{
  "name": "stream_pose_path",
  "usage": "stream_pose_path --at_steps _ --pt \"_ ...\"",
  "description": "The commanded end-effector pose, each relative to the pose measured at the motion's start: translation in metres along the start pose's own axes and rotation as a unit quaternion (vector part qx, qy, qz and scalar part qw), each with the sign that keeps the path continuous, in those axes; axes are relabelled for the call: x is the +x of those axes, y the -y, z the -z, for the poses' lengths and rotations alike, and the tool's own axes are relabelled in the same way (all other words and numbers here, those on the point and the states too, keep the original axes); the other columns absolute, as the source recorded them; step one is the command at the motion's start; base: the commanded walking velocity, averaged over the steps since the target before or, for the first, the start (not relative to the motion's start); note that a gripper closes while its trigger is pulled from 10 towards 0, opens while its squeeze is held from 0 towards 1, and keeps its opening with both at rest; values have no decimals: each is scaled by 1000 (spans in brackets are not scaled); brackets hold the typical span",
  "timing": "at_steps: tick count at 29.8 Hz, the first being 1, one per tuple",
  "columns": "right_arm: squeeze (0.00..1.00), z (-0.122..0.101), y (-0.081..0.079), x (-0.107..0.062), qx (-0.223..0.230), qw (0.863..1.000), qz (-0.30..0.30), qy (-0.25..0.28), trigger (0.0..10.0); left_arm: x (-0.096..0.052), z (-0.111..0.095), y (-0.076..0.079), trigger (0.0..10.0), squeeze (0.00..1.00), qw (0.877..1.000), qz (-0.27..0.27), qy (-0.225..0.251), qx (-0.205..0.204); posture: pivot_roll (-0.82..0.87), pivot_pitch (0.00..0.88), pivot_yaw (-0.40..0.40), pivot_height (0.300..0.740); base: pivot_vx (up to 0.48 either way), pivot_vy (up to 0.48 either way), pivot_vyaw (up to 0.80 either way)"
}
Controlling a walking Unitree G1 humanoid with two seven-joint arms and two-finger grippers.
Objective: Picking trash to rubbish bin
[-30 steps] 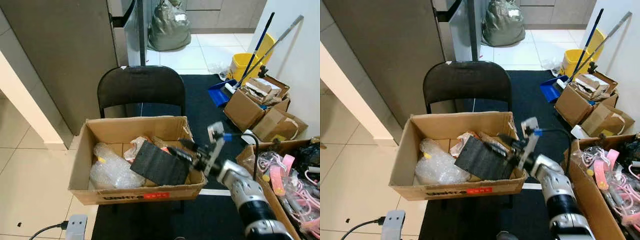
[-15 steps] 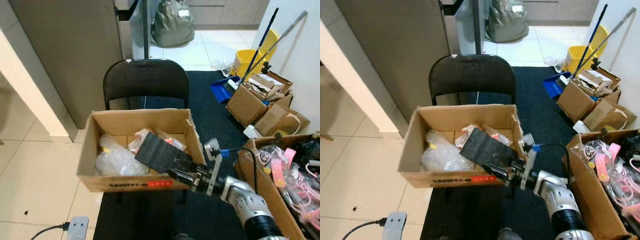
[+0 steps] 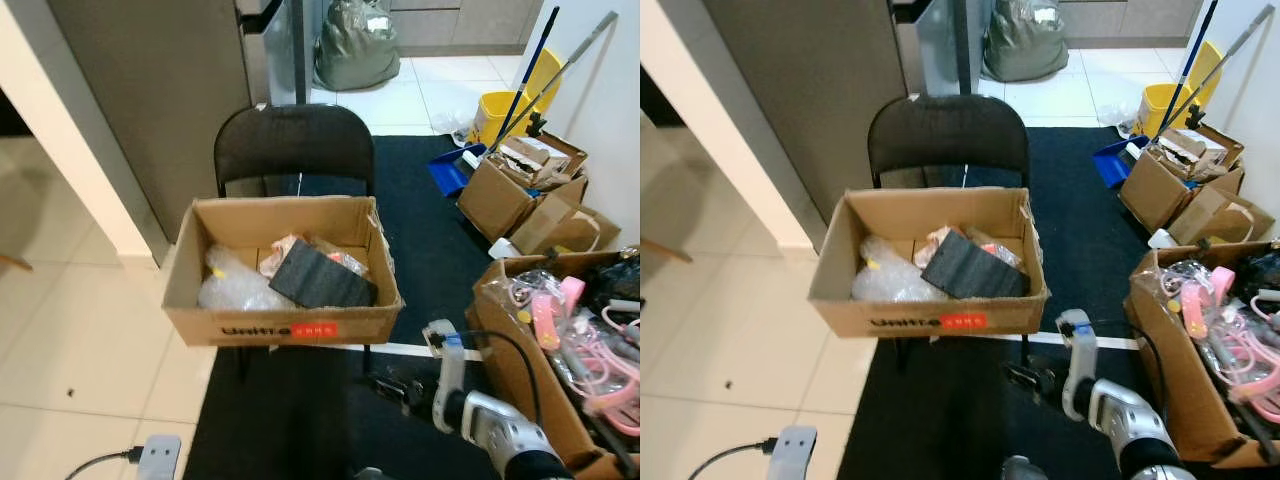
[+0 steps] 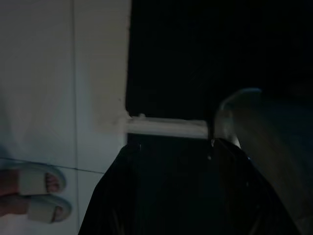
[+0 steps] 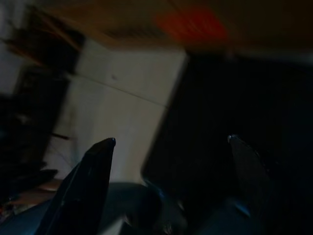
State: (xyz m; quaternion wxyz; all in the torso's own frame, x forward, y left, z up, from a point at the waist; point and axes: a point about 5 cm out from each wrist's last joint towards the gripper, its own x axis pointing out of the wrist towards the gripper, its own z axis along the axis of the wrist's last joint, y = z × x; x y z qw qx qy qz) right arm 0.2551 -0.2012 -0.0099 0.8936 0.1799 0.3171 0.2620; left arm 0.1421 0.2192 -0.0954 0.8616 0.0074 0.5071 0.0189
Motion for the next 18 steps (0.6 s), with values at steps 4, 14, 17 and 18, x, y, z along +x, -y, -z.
stream_pose_path --at_steps 4,14,17,18 --pt "0 32 17 -11 12 992 115 -48 10000 -3 12 -5 10000 0 1000 -4 -22 5 37 95 36 740 -315 0 0" --pt "0 101 32 -44 69 935 318 -140 10000 -4 14 -10 10000 0 1000 -5 -24 5 35 102 37 740 -313 0 0" --pt "0 120 29 -51 69 923 336 -174 10000 -5 16 -10 10000 0 1000 -5 -25 4 39 103 35 740 -306 0 -683" --pt "0 124 28 -52 70 921 339 -181 10000 -5 17 -10 10000 0 1000 -5 -25 4 39 103 35 740 -304 0 -800"
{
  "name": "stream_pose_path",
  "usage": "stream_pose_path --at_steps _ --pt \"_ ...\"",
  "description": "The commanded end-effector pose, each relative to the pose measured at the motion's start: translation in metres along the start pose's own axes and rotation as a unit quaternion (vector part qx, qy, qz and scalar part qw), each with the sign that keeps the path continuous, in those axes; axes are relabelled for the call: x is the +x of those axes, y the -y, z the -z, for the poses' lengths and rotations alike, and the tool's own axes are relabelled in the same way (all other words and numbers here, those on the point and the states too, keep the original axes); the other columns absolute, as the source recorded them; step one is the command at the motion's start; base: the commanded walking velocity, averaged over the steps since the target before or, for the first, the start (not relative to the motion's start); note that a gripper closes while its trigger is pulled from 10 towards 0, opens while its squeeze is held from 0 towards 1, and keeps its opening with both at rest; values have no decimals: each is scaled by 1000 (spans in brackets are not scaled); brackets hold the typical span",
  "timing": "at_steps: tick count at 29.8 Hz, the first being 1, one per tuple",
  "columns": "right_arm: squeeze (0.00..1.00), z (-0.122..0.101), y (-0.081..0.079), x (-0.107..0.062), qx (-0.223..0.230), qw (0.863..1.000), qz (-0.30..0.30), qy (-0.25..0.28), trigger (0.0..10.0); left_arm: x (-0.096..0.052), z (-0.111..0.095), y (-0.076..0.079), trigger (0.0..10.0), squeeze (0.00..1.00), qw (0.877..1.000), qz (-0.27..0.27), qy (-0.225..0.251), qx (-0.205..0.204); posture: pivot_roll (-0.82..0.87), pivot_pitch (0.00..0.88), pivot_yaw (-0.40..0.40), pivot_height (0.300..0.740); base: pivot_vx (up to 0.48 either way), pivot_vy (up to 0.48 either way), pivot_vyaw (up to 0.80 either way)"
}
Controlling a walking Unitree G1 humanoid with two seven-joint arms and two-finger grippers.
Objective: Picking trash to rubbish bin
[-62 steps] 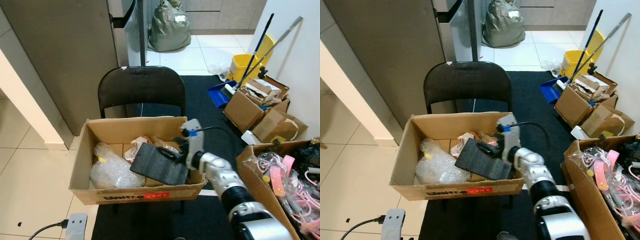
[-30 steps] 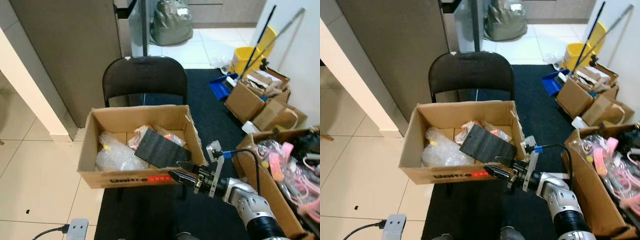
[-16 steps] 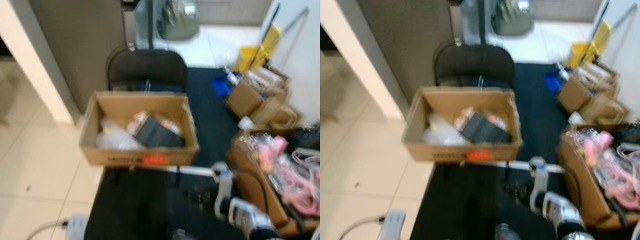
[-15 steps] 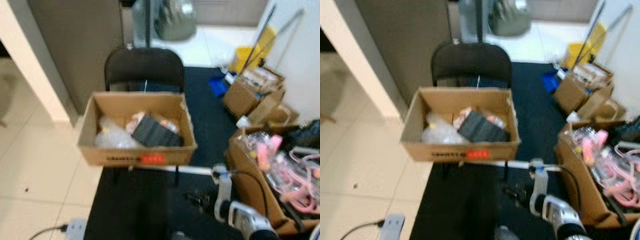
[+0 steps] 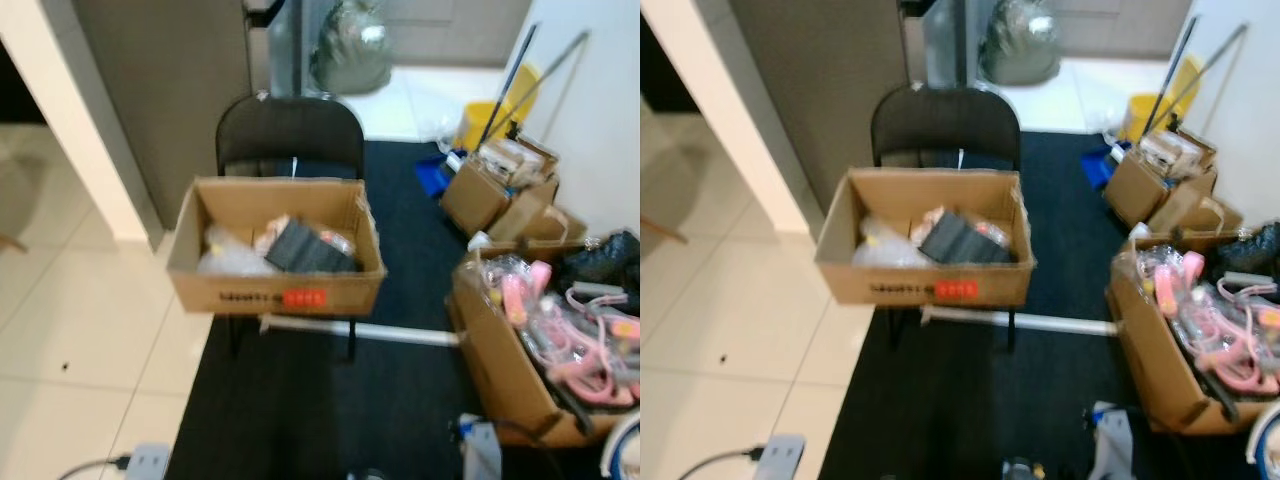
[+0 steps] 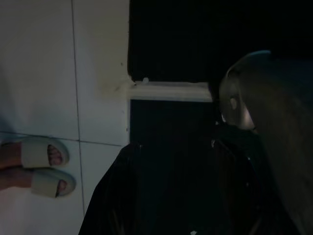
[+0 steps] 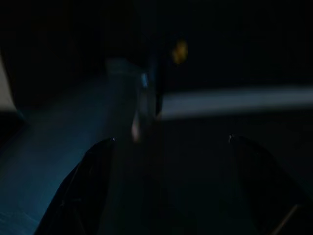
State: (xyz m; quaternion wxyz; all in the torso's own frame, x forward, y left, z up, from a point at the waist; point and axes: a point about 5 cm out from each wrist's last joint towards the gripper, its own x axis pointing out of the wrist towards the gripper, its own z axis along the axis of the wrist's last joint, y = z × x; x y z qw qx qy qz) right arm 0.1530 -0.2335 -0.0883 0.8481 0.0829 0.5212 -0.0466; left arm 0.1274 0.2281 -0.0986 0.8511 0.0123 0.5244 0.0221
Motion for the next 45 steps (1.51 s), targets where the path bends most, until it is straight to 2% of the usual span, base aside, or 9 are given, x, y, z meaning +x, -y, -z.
stream_pose_path --at_steps 1,3,6,9,14,20,32,45 --pt "0 5 2 0 -6 1000 10 -13 10000 -1 3 -1 10000 0 1000 0 -5 1 39 103 35 740 -304 0 -800" --pt "0 18 2 -1 -9 999 18 -34 10000 -1 5 0 10000 0 1000 -1 -4 -6 39 103 35 740 -139 0 -800" --pt "0 26 2 -2 -14 999 25 -45 10000 -1 7 2 10000 0 1000 -2 -5 -8 39 103 35 740 0 0 -800" --pt "0 38 3 -3 -21 997 35 -63 10000 1 6 11 10000 0 1000 3 -6 -6 37 105 34 740 0 0 -800" --pt "0 45 4 -4 -30 996 38 -76 10000 3 -1 16 10000 0 1000 6 -2 -5 35 104 32 740 0 0 -800" --pt "0 47 5 -5 -35 995 40 -84 10000 5 -12 20 10000 0 1000 8 3 -3 35 104 32 740 0 0 -800" --pt "0 52 9 -7 -63 992 52 -96 10000 5 -11 21 10000 0 1000 12 1 10 27 101 26 740 0 0 -800" --pt "0 57 9 -8 -83 989 56 -105 10000 5 -9 23 10000 0 999 20 -5 46 21 86 19 740 0 0 -800"
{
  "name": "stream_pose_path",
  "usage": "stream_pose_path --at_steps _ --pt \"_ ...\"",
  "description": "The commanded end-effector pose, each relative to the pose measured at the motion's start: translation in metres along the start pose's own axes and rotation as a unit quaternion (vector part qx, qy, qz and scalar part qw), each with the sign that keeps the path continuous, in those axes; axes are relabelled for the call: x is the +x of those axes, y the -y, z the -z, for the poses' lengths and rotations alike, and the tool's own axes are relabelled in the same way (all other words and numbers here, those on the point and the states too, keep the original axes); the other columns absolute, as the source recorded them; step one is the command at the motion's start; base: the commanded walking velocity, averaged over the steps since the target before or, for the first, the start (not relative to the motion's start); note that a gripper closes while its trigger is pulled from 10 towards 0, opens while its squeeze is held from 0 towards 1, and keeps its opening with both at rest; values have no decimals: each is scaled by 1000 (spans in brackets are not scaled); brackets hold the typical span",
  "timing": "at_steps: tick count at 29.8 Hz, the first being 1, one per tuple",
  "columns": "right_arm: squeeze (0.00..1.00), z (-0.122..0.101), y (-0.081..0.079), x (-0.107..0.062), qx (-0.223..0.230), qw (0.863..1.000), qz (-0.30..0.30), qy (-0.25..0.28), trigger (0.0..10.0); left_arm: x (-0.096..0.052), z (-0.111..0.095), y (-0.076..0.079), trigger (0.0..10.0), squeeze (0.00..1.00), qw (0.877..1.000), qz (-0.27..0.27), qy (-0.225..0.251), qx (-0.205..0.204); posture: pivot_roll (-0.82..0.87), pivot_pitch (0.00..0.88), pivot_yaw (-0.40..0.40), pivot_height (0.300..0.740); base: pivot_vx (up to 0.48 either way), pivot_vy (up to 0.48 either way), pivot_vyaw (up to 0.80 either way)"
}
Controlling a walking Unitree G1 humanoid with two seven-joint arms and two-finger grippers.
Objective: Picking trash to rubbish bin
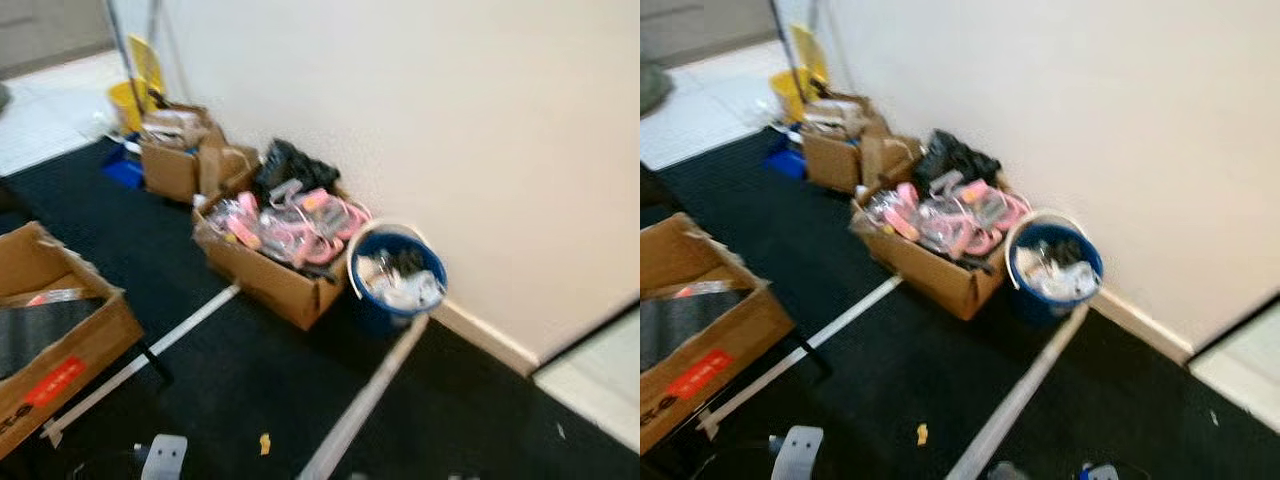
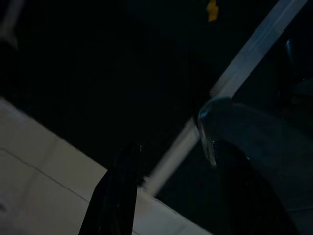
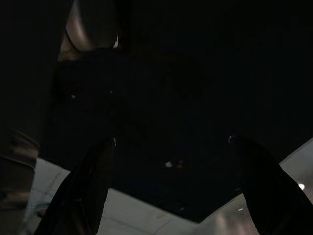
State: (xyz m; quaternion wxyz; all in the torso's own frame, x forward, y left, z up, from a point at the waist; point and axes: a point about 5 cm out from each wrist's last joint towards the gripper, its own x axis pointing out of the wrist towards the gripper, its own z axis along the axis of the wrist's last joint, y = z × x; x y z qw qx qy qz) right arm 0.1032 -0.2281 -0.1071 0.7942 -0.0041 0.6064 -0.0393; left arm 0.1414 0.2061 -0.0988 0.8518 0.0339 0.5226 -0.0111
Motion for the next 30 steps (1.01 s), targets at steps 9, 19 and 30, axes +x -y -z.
stream_pose_path --at_steps 9,19,30 --pt "0 7 3 0 -14 1000 9 -11 10000 0 3 1 10000 0 1000 7 -8 27 21 70 14 740 0 0 -800" --pt "0 7 9 -1 -17 1000 13 -12 10000 -1 4 1 10000 0 999 9 -11 37 21 76 15 740 0 0 -800" --pt "0 7 8 -1 -15 1000 13 -13 10000 -1 5 0 10000 0 999 10 -13 44 22 84 18 740 0 0 -799"
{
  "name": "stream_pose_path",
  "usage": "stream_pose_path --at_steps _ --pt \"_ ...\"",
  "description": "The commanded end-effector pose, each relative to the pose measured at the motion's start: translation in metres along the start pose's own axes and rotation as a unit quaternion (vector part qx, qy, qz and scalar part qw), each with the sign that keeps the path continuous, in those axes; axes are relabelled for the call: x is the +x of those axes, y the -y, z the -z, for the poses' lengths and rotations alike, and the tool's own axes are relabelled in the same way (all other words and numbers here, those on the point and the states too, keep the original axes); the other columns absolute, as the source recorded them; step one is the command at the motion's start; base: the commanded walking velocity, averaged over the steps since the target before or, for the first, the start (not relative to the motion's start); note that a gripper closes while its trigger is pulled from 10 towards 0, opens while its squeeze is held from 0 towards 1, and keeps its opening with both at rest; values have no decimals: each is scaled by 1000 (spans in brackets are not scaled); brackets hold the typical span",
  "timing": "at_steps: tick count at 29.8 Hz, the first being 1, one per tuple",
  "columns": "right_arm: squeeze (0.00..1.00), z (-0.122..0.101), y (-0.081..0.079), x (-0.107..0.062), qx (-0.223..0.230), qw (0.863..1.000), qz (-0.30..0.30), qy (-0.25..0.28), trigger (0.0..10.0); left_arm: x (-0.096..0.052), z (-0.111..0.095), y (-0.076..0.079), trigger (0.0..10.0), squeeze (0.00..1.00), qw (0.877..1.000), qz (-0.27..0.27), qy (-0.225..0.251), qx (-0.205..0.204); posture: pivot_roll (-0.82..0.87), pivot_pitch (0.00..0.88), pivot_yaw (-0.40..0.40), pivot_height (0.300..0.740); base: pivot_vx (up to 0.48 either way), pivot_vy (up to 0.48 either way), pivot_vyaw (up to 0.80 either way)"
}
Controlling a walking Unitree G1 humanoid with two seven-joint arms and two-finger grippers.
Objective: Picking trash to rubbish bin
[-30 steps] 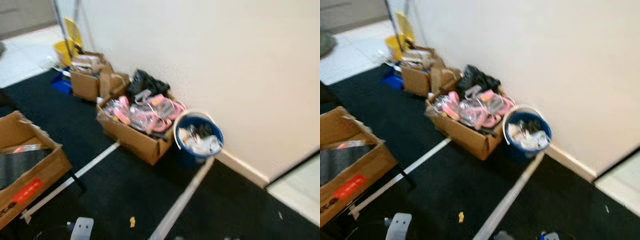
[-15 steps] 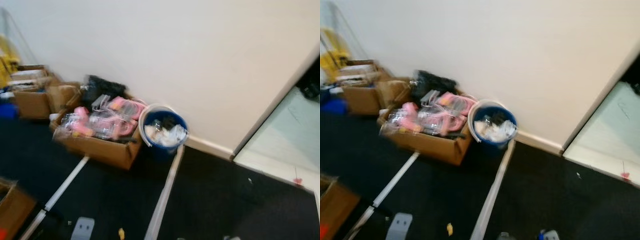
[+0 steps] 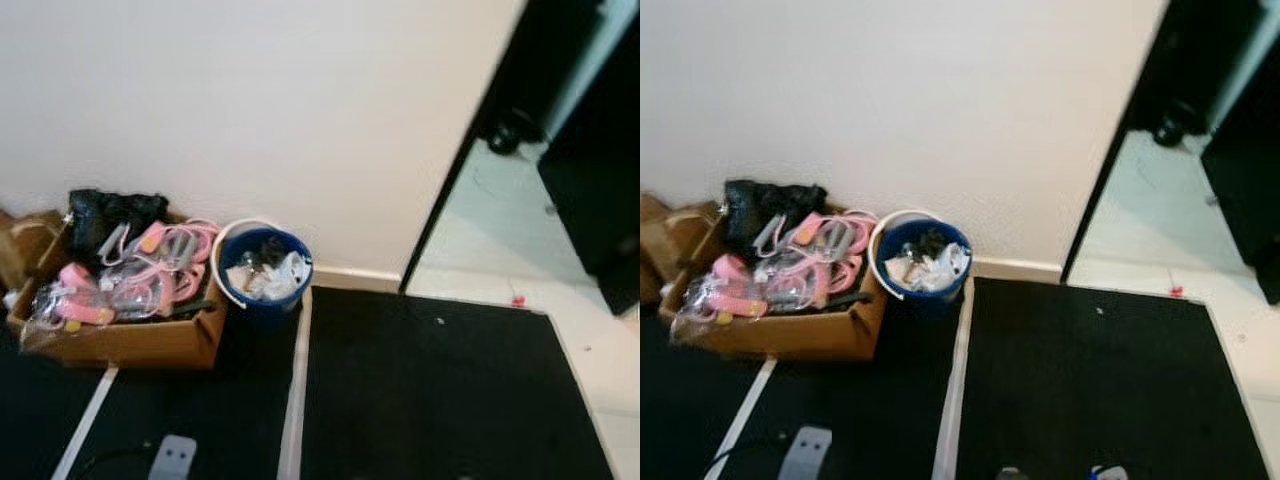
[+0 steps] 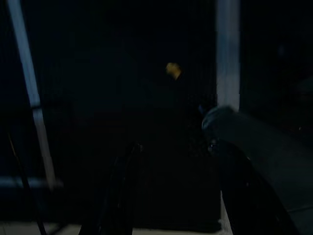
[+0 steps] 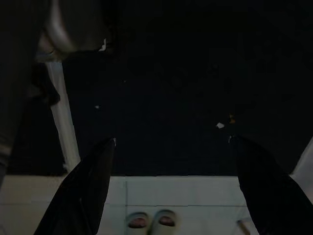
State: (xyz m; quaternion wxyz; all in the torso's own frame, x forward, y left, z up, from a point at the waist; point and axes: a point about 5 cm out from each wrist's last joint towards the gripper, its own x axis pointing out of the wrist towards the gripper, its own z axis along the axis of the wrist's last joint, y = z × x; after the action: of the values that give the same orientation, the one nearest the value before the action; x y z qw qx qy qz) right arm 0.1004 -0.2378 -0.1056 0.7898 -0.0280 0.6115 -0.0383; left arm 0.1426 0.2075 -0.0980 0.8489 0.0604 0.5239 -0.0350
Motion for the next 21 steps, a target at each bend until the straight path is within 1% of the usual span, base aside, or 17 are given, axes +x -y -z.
stream_pose_path --at_steps 1,8,11,21 --pt "0 5 -2 0 5 1000 -1 -7 10000 -1 6 2 10000 0 1000 4 -11 8 22 84 18 740 0 0 -800" --pt "0 2 -10 1 5 1000 -5 -5 10000 -1 6 2 10000 0 1000 5 -10 10 21 89 21 740 0 0 -800" --pt "0 1 -11 2 6 1000 -5 -5 10000 -1 6 2 10000 0 1000 5 -10 10 21 89 21 740 0 0 -800" --pt "0 2 -4 1 6 1000 -2 -7 10000 -1 6 2 10000 0 1000 6 -11 13 21 89 21 740 0 0 -800"
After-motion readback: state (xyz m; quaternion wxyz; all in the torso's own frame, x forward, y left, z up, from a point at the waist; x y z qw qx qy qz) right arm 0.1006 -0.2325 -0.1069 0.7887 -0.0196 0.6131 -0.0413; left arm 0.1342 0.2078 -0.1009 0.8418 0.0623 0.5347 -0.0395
